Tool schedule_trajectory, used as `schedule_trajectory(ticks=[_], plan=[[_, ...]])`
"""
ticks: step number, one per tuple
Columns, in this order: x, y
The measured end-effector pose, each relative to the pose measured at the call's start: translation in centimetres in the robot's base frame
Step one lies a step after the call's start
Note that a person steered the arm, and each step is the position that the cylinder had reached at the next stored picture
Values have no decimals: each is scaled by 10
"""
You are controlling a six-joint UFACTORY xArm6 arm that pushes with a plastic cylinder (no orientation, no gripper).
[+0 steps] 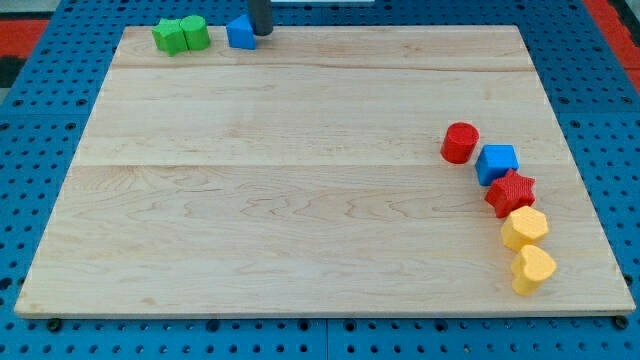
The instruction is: Point at the blue cube
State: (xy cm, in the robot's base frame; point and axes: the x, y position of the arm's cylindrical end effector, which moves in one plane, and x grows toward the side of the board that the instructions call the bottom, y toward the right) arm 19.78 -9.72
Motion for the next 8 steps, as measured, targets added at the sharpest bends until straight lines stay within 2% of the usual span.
schedule_trajectory(ticks=[1, 2, 3, 5, 6, 8], plan=[[0, -42], [11, -54], [83, -7], [189, 113], [195, 155], [151, 251]])
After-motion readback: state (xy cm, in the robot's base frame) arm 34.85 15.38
